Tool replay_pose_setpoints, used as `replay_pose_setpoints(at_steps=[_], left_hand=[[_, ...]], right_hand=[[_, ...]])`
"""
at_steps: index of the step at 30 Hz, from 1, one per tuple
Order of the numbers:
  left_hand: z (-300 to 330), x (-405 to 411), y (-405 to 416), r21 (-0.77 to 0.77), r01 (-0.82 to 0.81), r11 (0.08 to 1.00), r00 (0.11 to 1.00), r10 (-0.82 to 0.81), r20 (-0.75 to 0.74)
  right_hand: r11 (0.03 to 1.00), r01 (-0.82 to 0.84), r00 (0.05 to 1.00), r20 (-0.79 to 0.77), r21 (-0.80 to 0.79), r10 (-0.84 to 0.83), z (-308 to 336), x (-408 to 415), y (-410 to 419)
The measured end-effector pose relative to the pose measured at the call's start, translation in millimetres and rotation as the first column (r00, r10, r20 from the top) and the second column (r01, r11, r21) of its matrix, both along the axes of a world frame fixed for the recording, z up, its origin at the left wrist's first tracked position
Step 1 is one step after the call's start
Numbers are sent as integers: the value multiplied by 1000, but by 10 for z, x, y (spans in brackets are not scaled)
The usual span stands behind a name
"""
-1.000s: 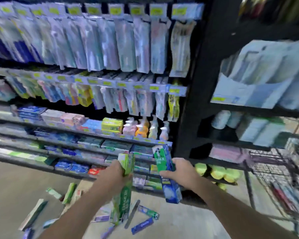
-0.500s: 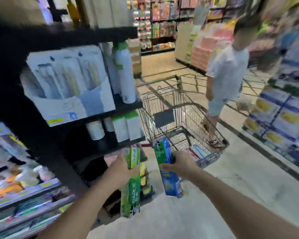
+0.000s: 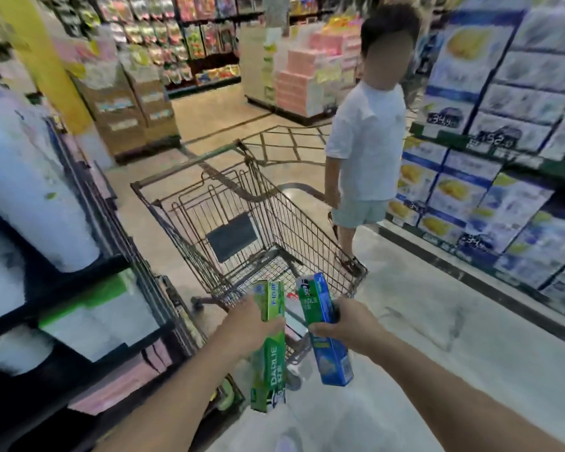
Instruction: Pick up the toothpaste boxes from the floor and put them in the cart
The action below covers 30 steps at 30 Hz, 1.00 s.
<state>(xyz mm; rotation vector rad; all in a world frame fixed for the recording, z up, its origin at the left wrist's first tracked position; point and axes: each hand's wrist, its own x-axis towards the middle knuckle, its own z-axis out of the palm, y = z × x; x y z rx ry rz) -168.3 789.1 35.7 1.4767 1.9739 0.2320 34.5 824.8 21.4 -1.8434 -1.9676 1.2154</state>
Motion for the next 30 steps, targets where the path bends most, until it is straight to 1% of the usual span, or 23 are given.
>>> replay_pose_setpoints(at_steps=[3, 5, 10, 13, 16, 19, 21, 24, 27, 30], left_hand=[[-37, -71, 493, -4, 5, 1000, 998, -5, 64], [-71, -152, 797, -8, 18, 1000, 997, -17, 79], [-172, -359, 1467, -31, -10, 999, 993, 13, 114], [-230, -452, 1707, -56, -38, 998, 988, 46, 147], [-316, -511, 1911, -55, -68, 996, 986, 76, 151], [-479, -545, 2118, -85, -135, 987, 967, 150, 206], [-601, -545, 2257, -113, -204, 972, 946, 226, 233], [-763, -493, 2459, -166, -265, 950, 919, 301, 253], [-1056, -426, 2656, -197, -325, 925, 892, 369, 261], [-1437, -368, 2791, -251, -400, 881, 844, 461, 274]], right_hand=[[1000, 26, 1000, 16, 1, -26, -34, -62, 454], [999, 42, 998, 44, -20, -41, -25, -136, 765], [996, 60, 997, 55, -59, -57, -137, -360, 1441], [995, 48, 996, 74, -86, -42, -219, -493, 1741], [993, 18, 996, 92, -118, -7, -359, -611, 2040], [987, -23, 996, 85, -156, 37, -544, -704, 2357], [982, -74, 990, 104, -175, 93, -674, -756, 2572], [964, -163, 970, 147, -210, 196, -878, -798, 2909], [938, -236, 944, 168, -253, 283, -1150, -820, 3212], [913, -270, 926, 178, -304, 333, -1556, -837, 3425]])
